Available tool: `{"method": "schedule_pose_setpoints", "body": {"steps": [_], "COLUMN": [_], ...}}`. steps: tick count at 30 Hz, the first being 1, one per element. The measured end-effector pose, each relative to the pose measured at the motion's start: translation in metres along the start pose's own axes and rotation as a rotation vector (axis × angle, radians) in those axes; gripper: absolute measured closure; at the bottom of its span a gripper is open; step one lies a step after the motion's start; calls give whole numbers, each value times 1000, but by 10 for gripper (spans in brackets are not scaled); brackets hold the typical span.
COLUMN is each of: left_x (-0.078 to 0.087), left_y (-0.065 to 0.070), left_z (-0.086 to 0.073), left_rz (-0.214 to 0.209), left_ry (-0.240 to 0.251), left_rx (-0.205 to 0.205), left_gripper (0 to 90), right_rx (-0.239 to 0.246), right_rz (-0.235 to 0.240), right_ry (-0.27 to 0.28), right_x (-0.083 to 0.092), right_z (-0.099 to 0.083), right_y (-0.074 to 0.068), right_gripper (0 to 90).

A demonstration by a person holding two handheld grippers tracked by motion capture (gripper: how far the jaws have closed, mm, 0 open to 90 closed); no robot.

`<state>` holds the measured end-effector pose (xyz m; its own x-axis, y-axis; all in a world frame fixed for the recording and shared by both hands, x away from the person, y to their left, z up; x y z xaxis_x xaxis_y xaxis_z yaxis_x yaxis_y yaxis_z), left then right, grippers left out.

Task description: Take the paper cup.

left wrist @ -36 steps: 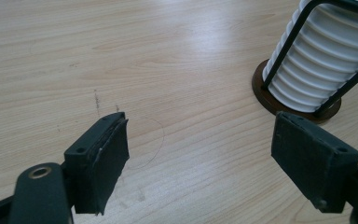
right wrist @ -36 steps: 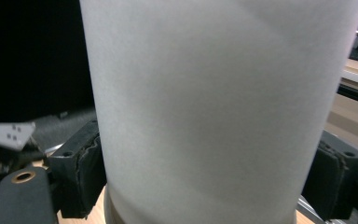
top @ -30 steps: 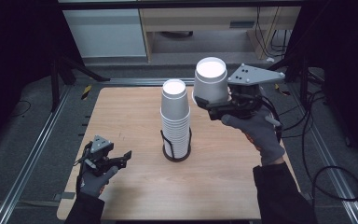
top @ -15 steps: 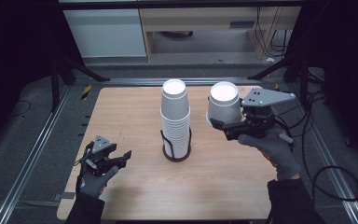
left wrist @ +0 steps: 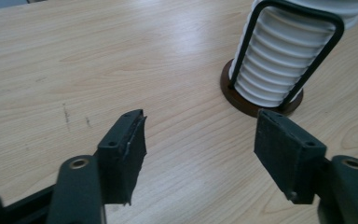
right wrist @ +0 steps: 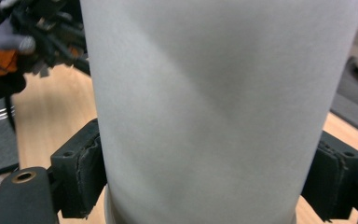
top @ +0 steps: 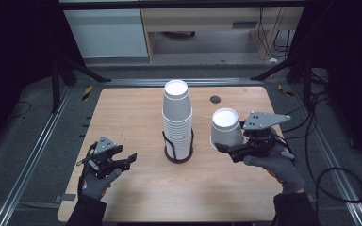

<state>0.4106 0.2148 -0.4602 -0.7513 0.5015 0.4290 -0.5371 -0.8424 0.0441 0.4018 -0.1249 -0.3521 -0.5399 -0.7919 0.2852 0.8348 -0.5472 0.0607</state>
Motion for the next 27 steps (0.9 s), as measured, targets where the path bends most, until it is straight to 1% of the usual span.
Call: {"method": "schedule_pose_setpoints", "body": {"steps": [2, 4, 5, 6, 7, 8, 9, 10, 11, 12, 13, 14, 17, 19, 21, 22, 23, 25, 26, 27], "left_x": [1, 2, 2, 2, 3, 3, 4, 4, 5, 5, 5, 6, 5, 5, 3, 3, 2, 2, 1, 1], "left_y": [4, 9, 11, 11, 15, 15, 20, 20, 24, 27, 27, 32, 41, 48, 52, 52, 55, 57, 59, 63], "left_z": [3, 6, 7, 7, 11, 11, 14, 14, 17, 19, 19, 22, 27, 29, 30, 30, 32, 33, 35, 38], "left_rz": [-20, -46, -51, -51, -70, -70, -90, -90, -113, -122, -122, -146, -186, -216, -236, -236, -255, -260, -261, -269], "left_ry": [7, 13, 14, 14, 17, 17, 19, 19, 14, 14, 14, 13, 16, 26, 28, 28, 30, 37, 38, 43], "left_rx": [0, -16, -22, -22, -34, -34, -44, -44, -54, -60, -60, -72, -95, -92, -96, -96, -93, -92, -94, -101], "left_gripper": [321, 323, 319, 315, 308, 300, 287, 279, 260, 253, 248, 240, 227, 213, 205, 203, 200, 200, 200, 200], "right_rx": [1, 4, 6, 6, 5, 5, 3, 3, -5, -5, -6, -6, -7, -9, -12, -12, -14, -12, -11, -10], "right_rz": [20, 43, 55, 55, 73, 73, 87, 87, 110, 117, 124, 131, 157, 173, 186, 186, 207, 209, 216, 217], "right_ry": [-4, -16, -28, -28, -34, -34, -34, -34, -34, -36, -41, -47, -52, -54, -61, -61, -68, -71, -81, -81], "right_x": [-2, -5, -8, -8, -12, -12, -15, -15, -19, -21, -23, -25, -30, -34, -37, -37, -41, -42, -46, -47], "right_z": [-6, -12, -17, -17, -22, -22, -26, -26, -32, -34, -36, -39, -45, -49, -52, -52, -57, -58, -61, -62], "right_y": [-3, -7, -9, -9, -12, -12, -14, -14, -18, -19, -21, -23, -28, -30, -33, -33, -38, -38, -41, -42], "right_gripper": [150, 150, 150, 150, 150, 150, 150, 150, 150, 150, 150, 150, 150, 150, 150, 150, 150, 150, 150, 150]}}
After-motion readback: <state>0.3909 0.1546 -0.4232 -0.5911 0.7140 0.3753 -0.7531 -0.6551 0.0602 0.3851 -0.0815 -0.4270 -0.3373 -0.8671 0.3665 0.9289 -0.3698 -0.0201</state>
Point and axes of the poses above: each handheld gripper's, and its own axes: x roughly backward along the jaws, z roughly out of its top, y roughly to its right, the point moved 8 cm from there along -x, roughly forward along the jaws, and after that the axes turned 10 degrees about y, right-handed, at the moved point
